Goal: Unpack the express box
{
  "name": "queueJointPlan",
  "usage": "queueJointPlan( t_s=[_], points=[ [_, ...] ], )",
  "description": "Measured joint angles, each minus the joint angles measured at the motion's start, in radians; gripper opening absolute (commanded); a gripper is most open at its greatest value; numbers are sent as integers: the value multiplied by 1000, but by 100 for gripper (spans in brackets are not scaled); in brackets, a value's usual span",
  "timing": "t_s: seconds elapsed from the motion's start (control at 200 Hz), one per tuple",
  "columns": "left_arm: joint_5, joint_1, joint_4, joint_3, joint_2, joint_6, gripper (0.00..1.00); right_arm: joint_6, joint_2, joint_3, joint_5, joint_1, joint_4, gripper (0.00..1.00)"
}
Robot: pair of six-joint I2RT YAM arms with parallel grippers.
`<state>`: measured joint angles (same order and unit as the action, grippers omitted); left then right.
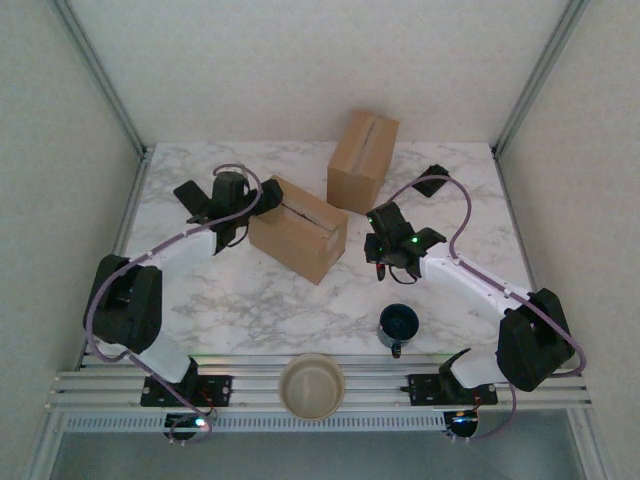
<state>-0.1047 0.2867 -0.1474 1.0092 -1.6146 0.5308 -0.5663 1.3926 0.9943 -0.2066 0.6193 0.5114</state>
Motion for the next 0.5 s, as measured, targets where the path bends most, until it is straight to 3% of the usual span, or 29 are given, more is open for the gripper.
queueJointPlan(
  t_s=[0.501],
  points=[
    [19, 13, -63, 10, -56, 50, 100, -42, -23, -31, 119, 3, -30, 0]
  ],
)
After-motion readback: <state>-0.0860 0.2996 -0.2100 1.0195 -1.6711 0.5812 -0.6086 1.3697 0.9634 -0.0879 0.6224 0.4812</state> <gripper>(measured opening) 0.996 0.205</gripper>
